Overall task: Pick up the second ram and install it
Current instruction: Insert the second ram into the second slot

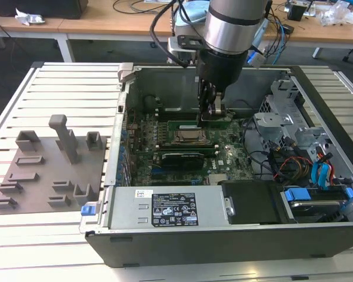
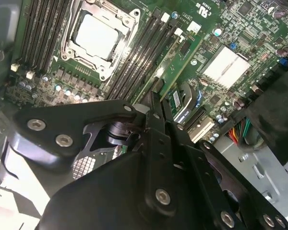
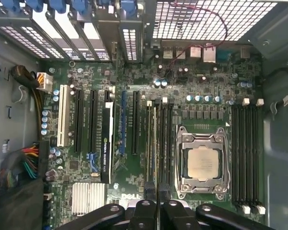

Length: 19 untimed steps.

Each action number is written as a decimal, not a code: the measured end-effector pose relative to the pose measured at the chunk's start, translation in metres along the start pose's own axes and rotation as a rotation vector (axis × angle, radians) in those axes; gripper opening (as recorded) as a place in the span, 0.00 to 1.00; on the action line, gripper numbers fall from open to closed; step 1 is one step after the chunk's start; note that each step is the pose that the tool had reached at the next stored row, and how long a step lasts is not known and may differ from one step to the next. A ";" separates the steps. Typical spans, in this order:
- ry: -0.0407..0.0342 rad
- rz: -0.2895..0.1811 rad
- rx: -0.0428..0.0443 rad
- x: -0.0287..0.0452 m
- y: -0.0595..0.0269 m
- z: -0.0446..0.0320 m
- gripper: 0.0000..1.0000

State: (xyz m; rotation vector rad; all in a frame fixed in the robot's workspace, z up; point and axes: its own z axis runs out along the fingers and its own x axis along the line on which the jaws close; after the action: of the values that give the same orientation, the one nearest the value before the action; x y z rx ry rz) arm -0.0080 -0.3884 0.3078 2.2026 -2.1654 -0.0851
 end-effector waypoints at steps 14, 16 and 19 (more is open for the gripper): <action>-0.0020 0.000 0.0001 0.0001 0.0015 0.0398 0.13; -0.0041 0.000 0.0001 -0.0001 0.0061 0.0443 0.13; -0.0057 0.018 0.0002 -0.0057 0.0064 0.0571 0.13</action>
State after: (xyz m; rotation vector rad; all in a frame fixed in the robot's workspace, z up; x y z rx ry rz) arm -0.0188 -0.3827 0.2514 2.1854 -2.1876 -0.0905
